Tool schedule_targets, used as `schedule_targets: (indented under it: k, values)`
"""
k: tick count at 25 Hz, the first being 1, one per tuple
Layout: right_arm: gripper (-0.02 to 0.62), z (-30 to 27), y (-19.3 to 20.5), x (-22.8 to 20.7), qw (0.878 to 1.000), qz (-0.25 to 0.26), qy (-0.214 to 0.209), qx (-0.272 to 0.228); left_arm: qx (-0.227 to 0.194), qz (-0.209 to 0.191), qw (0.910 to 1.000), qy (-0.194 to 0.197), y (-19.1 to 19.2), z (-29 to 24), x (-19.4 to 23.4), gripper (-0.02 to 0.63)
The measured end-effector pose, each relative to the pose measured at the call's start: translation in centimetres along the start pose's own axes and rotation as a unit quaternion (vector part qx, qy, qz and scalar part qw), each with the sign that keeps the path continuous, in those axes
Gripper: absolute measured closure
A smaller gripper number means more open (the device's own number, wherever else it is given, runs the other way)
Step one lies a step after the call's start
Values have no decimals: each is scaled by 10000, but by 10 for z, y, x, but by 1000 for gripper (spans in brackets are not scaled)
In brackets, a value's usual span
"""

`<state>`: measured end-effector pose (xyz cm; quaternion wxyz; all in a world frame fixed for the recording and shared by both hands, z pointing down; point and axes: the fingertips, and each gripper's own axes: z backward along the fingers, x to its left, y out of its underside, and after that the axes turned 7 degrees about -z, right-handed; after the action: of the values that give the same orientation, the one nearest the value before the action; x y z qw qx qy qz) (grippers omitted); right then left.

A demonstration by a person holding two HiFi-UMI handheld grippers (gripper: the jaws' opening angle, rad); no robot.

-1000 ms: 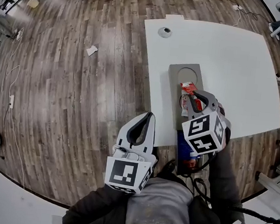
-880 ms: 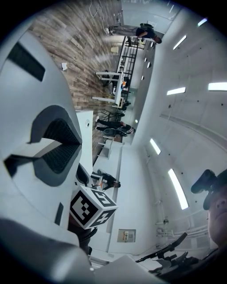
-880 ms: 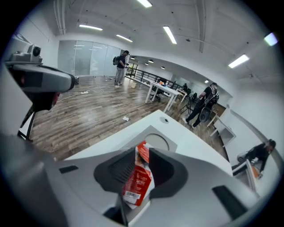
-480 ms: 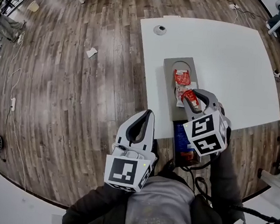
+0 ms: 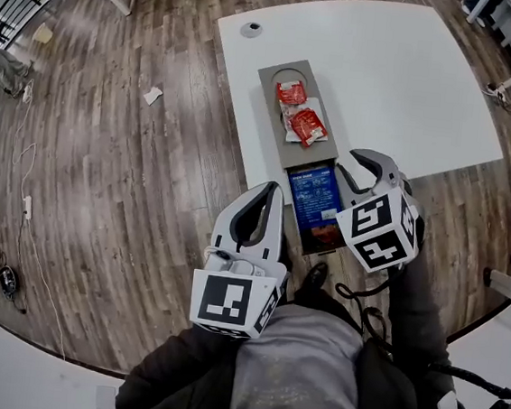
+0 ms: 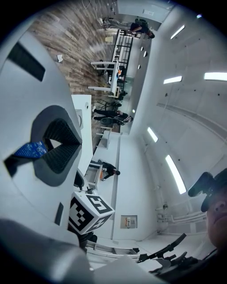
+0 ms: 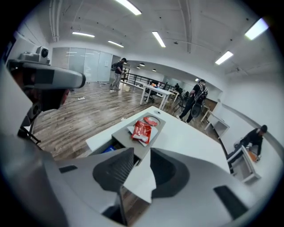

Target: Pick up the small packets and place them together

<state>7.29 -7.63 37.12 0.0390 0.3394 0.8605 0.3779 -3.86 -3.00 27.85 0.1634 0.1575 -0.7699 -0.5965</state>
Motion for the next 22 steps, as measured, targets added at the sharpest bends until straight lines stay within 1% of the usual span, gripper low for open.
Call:
schedule_targets:
  k: [4,9,10,12,16,19,22]
  values:
    - [479,1,34,32,9991,167,-371,153,12,-25,10000,69,7,2,-20,604]
    - [478,-8,59,82,9930,565,-955,394,22,4,10000,-9,12,8,-26,606]
    - [464,-10,60,90,9911,648,-1065,462,25,13,10000,-40,11,10,-24,606]
    - [398,-17,62,103,9873,770,-1239,627,27,34,9999,-108,9,14,-17,604]
    - [308,-34,69,111,9812,892,-1379,1016,58,110,9997,-225,12,15,-1,604]
    - [277,-48,78,109,9749,936,-1460,1395,111,186,9994,-274,17,10,11,604]
    - [273,-59,85,110,9681,1006,-1519,1722,164,258,9991,-289,21,6,21,604]
